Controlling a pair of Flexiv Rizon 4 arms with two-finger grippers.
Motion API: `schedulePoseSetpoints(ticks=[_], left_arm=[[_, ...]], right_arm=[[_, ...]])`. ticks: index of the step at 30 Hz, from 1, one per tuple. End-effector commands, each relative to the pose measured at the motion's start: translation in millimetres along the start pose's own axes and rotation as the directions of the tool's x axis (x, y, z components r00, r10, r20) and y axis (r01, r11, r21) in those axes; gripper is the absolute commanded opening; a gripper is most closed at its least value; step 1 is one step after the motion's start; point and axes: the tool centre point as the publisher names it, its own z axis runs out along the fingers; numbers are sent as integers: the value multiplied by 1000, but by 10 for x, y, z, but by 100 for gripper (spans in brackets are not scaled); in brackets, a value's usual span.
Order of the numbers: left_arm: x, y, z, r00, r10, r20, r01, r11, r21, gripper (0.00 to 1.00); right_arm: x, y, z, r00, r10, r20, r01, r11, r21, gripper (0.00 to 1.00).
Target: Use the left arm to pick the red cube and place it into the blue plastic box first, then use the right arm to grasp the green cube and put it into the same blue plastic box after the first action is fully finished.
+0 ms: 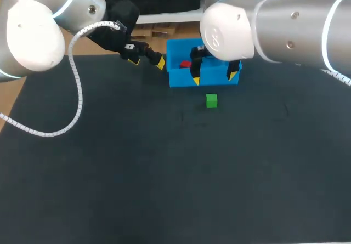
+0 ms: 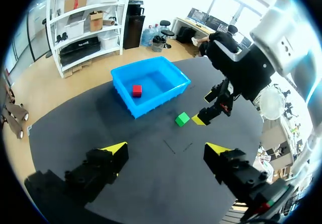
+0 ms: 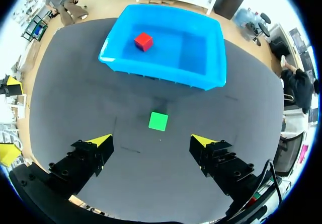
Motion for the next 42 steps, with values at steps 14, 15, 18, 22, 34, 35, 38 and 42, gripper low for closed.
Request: schedulePoseSetpoints(ticks=[14, 15, 18, 22, 34, 35, 38, 42], left_arm=[[-2, -6, -2, 1000, -1, -2, 1, 1000, -3, 100], [-2, -6, -2, 1000, -1, -2, 1, 1000, -3, 100], [-2, -6, -2, 1000, -1, -2, 1, 1000, -3, 100], [-2, -6, -2, 1000, -1, -2, 1, 1000, -3, 100], [-2, -6, -2, 1000, -1, -2, 1, 1000, -3, 100], [-2, -6, -2, 1000, -1, -2, 1, 1000, -3, 100], [-2, -6, -2, 1000, -1, -2, 1, 1000, -3, 100], [-2, -6, -2, 1000, -1, -2, 1, 1000, -3, 100]], right_arm=[[51, 26, 200, 998, 69, 12, -69, 997, 22, 100], [55, 37, 220, 997, 70, 12, -71, 997, 22, 100], [64, 68, 264, 997, 79, 8, -79, 997, 18, 100], [67, 92, 331, 996, 85, 2, -85, 996, 14, 100], [56, 60, 551, 996, 86, -23, -86, 996, 9, 100], [50, 51, 570, 996, 86, -21, -86, 996, 11, 100], [29, 34, 606, 996, 87, -20, -87, 996, 18, 100], [-17, 12, 636, 996, 88, -19, -87, 996, 19, 100]])
